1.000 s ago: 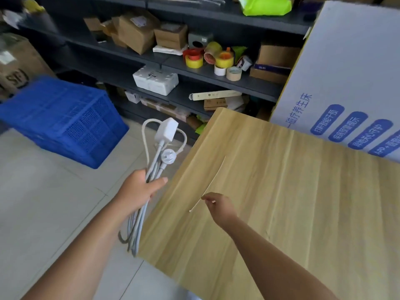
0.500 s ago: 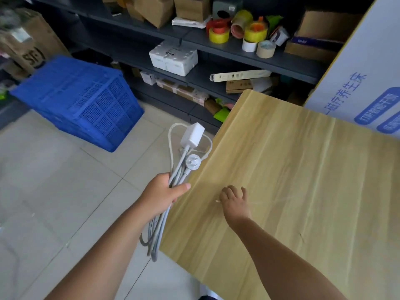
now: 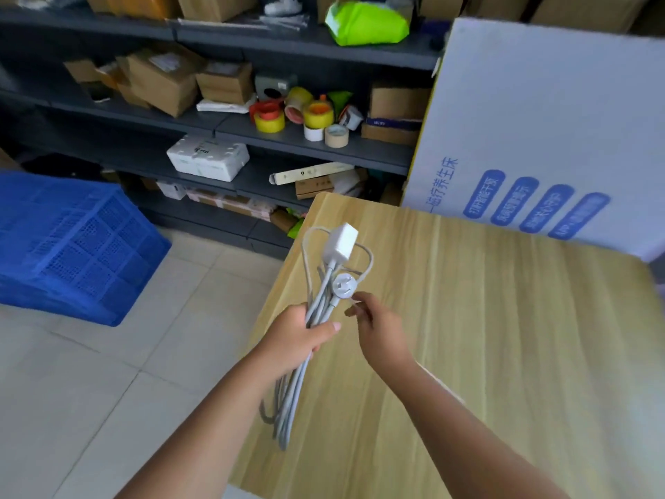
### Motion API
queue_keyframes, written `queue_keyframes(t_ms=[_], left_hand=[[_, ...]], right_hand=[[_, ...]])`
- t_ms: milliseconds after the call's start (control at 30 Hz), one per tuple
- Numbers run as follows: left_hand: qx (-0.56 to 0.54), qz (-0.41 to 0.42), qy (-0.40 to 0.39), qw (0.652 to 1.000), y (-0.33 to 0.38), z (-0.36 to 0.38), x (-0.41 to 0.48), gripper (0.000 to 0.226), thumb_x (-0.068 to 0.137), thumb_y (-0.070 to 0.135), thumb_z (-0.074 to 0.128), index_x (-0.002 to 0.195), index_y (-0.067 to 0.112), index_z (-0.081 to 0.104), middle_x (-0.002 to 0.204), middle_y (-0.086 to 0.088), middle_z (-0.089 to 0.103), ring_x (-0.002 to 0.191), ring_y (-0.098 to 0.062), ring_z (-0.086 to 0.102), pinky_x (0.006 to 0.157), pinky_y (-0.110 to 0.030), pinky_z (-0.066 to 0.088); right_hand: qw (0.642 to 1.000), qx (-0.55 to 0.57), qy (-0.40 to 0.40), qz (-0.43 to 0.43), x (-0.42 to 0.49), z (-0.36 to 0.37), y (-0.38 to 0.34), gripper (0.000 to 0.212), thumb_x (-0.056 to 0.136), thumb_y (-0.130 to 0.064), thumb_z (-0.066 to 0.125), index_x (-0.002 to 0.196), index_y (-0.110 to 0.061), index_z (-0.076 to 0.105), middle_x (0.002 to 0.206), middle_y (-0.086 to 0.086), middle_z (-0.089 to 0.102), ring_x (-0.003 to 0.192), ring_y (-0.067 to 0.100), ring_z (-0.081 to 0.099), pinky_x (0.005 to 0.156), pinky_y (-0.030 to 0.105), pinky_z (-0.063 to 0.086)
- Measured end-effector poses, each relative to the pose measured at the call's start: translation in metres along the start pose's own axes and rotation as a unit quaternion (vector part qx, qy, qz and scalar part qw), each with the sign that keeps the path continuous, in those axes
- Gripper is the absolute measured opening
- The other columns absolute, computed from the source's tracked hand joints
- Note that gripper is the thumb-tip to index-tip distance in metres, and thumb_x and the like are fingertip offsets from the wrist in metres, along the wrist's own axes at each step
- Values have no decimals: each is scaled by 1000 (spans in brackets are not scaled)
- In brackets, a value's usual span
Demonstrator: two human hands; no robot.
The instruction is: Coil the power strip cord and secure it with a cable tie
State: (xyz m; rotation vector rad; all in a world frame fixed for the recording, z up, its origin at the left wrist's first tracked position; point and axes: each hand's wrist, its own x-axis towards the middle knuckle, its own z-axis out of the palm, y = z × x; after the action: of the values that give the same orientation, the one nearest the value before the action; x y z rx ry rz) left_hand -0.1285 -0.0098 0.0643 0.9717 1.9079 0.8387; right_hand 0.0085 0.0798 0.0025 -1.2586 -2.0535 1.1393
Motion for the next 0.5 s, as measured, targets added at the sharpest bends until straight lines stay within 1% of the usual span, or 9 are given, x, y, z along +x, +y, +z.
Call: queue_keyframes(t_ms=[67, 167, 200, 233, 300, 367, 400, 433, 500], left_hand=[[-2, 40, -27, 999, 34, 22, -2, 30, 86, 29, 69, 66, 18, 48, 49, 5, 47, 41, -9, 46, 51, -25, 42], [1, 120, -75, 990, 91, 55, -12, 25, 87, 28, 68, 68, 25, 52, 46, 11, 49, 41, -2, 48, 48, -18, 41], [2, 146, -93, 985, 110, 66, -17, 22, 87, 28, 68, 70, 29, 54, 44, 13, 50, 42, 0, 49, 49, -18, 42], [3, 168, -110, 980, 127, 76, -23, 19, 87, 27, 68, 73, 32, 56, 43, 16, 52, 42, 0, 49, 49, -18, 42], [-7, 199, -142, 970, 159, 94, -36, 17, 87, 26, 69, 77, 34, 59, 42, 15, 53, 40, -1, 48, 47, -17, 41], [-30, 215, -164, 962, 185, 109, -47, 14, 86, 24, 71, 78, 29, 60, 42, 14, 54, 39, -2, 47, 45, -17, 40], [-36, 216, -173, 960, 196, 116, -53, 12, 85, 24, 72, 78, 23, 62, 42, 12, 54, 39, -3, 47, 45, -18, 40], [-38, 218, -179, 959, 207, 122, -59, 15, 84, 25, 73, 80, 14, 63, 44, 10, 53, 40, -6, 47, 45, -19, 40], [-38, 215, -197, 956, 225, 135, -70, 29, 81, 28, 75, 80, 3, 61, 48, 3, 51, 42, -14, 47, 48, -23, 40]], right_hand=[[1000, 20, 23, 9, -8, -42, -11, 25, 97, -8, 47, 110, -16, 67, 88, -10, 73, 74, 7, 65, 67, 22, 48], [997, 51, 36, 40, -19, -107, -20, 20, 92, -5, 51, 84, -15, 66, 67, -9, 64, 57, 4, 59, 55, 18, 47], [997, 56, 37, 42, -24, -129, -24, 22, 89, -2, 53, 78, -18, 64, 65, -7, 63, 57, 3, 60, 55, 15, 47], [997, 68, 35, 32, -30, -150, -27, 25, 85, 2, 54, 78, -20, 64, 69, -4, 67, 63, 3, 64, 60, 16, 51], [994, 102, 30, 9, -42, -189, -33, 29, 74, 5, 54, 88, -15, 69, 84, 7, 75, 78, 17, 71, 70, 33, 59], [991, 126, 35, 6, -58, -225, -39, 30, 67, 1, 49, 85, -9, 71, 83, 12, 74, 71, 25, 68, 63, 39, 55], [991, 125, 47, 9, -65, -241, -41, 29, 68, 0, 48, 82, -10, 71, 80, 14, 74, 68, 30, 66, 62, 44, 55], [991, 117, 62, 8, -72, -256, -43, 28, 70, 0, 49, 80, -12, 72, 80, 14, 76, 70, 35, 68, 65, 49, 57], [991, 98, 86, 4, -84, -280, -44, 34, 76, 5, 49, 80, -17, 73, 82, 10, 77, 80, 33, 72, 74, 54, 58]])
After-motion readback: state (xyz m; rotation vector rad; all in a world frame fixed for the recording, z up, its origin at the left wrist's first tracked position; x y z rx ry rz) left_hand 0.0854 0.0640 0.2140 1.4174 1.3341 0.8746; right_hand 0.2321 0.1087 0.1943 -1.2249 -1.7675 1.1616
